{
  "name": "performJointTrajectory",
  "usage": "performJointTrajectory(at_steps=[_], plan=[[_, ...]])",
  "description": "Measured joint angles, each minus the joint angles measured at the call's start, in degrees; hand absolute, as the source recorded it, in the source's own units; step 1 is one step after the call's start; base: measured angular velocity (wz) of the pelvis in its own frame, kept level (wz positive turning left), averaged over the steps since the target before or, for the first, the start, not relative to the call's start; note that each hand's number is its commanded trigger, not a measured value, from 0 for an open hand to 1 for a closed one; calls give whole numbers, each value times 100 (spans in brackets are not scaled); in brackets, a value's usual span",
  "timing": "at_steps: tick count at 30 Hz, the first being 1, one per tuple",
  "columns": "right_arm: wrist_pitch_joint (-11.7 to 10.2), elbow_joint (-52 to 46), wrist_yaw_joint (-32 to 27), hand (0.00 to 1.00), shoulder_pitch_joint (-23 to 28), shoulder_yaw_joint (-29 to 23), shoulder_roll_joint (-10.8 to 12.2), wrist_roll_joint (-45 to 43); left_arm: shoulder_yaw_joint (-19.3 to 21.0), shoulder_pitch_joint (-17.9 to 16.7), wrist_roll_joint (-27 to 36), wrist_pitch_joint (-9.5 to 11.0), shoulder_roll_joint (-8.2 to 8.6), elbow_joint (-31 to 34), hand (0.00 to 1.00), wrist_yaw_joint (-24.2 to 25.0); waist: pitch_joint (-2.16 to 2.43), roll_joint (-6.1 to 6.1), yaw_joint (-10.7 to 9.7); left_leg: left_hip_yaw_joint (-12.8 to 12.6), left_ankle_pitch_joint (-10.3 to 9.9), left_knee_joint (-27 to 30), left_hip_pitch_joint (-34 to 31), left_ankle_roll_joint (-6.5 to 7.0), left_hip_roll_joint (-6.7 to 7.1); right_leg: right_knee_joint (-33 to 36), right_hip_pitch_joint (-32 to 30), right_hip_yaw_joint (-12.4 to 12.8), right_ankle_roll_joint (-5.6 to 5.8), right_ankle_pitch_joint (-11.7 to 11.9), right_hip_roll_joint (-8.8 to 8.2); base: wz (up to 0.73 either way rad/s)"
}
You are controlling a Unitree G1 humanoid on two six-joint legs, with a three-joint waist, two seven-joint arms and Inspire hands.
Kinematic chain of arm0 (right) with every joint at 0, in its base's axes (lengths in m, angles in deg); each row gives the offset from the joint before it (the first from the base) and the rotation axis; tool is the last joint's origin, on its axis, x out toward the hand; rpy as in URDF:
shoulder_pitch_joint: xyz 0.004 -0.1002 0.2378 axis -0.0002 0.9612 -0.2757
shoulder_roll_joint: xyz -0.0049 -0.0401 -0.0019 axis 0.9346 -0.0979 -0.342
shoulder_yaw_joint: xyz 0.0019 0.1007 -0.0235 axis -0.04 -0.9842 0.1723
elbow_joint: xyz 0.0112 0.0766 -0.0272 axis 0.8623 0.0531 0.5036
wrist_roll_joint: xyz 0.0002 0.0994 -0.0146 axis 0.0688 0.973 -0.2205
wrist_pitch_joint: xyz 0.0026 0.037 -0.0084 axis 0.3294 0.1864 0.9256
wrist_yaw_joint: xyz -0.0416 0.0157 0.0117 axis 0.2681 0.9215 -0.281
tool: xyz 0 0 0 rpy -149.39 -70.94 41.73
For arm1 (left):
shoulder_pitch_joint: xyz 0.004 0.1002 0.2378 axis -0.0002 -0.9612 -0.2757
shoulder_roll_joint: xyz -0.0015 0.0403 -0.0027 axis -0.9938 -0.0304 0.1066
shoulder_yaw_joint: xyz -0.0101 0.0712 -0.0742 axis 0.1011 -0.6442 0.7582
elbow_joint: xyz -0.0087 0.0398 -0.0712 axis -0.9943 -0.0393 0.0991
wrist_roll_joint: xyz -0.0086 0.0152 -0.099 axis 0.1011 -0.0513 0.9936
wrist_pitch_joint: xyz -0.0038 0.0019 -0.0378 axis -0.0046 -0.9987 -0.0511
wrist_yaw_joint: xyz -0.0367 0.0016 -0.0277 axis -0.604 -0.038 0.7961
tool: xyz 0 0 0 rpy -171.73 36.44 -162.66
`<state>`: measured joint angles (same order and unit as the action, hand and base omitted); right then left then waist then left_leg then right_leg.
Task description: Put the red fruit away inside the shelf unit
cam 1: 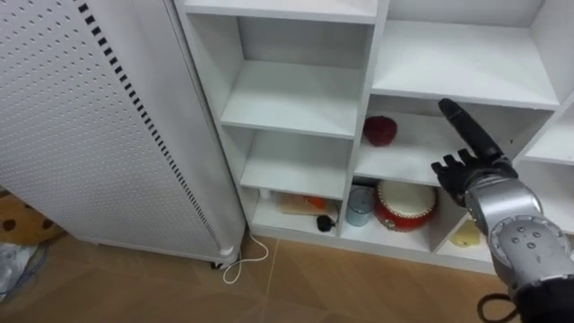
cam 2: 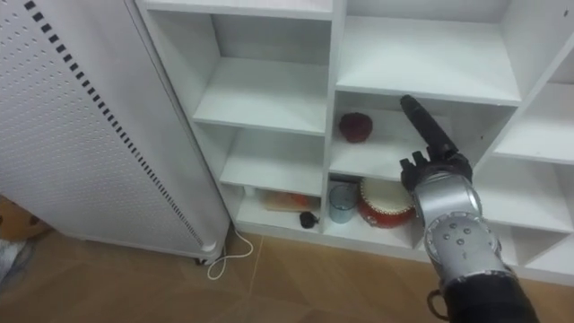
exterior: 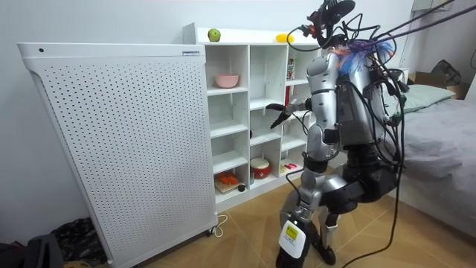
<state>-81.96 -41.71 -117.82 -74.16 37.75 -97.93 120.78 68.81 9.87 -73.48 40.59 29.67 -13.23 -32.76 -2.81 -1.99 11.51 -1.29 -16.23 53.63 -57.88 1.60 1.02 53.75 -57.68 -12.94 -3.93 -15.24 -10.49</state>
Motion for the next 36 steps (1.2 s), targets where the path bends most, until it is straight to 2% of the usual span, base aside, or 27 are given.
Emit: performJointTrajectory(at_steps=[5,9,12,15,18,22,25,27,28,30,32,33,35,36], plan=[[63,249,550,0,274,88,-1,236,-15,-4,-203,-86,-2,-2,0,167,-8,16,29,-10,-60,-13,274,-7,-29,-37,262,24,11,-41,44,-4],[217,1017,1347,0,661,246,-82,272,-15,-23,-269,-164,-7,-20,0,353,-18,63,105,57,-90,-196,655,13,-44,-285,680,27,46,-32,151,0],[336,1438,1901,0,1039,253,-97,330,2,-27,-278,-233,-33,-50,0,559,-19,95,139,63,-54,-386,939,-45,-31,-456,955,6,63,-23,153,0],[448,2051,2502,0,1353,449,-106,227,-2,-1,-278,-243,-91,-98,0,825,-40,175,107,68,-47,-629,1340,-51,-33,-703,1359,-5,102,4,181,0],[575,2468,2909,0,1725,447,-129,69,21,133,-280,-235,-137,-276,0,1095,-35,238,108,55,-27,-900,1709,-46,-30,-937,1723,-38,138,17,169,-1],[692,2856,3444,0,2097,461,-129,-268,84,207,-281,-231,-212,-327,0,1350,-21,271,-76,11,54,-1398,2235,-40,-49,-1444,2221,-55,189,149,266,-6],[694,2864,3644,0,2491,495,-141,-613,398,311,-262,-205,-218,-400,0,1364,-13,269,-324,13,202,-1898,2699,1,-53,-1936,2698,-118,185,297,283,1],[697,2864,3769,0,2770,491,-140,-985,619,349,-271,-164,-234,-490,0,1357,11,258,-412,-7,251,-2189,3011,9,-61,-2207,2992,-128,211,348,321,0],[700,2874,3843,0,2986,501,-138,-1191,818,347,-265,-148,-244,-497,0,1348,39,255,-488,-14,298,-2406,3246,6,-61,-2418,3216,-136,232,395,376,-4],[712,2870,3925,0,3393,501,-114,-1362,1016,326,-263,-89,-296,-489,0,1336,126,222,-533,-27,376,-2761,3599,9,-38,-2741,3539,-100,276,465,443,-4],[801,2867,4002,0,3962,497,-109,-1671,1286,164,-279,40,-388,-475,0,1324,220,199,-661,-53,442,-3197,4145,8,-45,-3133,4082,-131,312,531,493,2],[803,2862,4018,0,4119,497,-109,-1744,1381,128,-289,68,-396,-480,0,1306,235,192,-679,-65,453,-3307,4296,8,-46,-3218,4225,-141,324,538,512,-3],[809,2862,4048,0,4707,432,-59,-2416,1824,-66,-560,82,-396,-414,0,1245,301,140,-722,-119,468,-3756,4928,-5,-56,-3541,4779,-149,357,538,560,-15],[812,2861,4063,0,4828,432,-48,-2634,1910,-157,-636,87,-396,-377,0,1244,308,126,-738,-139,475,-3837,5066,-6,-57,-3605,4897,-147,371,529,569,-14]])
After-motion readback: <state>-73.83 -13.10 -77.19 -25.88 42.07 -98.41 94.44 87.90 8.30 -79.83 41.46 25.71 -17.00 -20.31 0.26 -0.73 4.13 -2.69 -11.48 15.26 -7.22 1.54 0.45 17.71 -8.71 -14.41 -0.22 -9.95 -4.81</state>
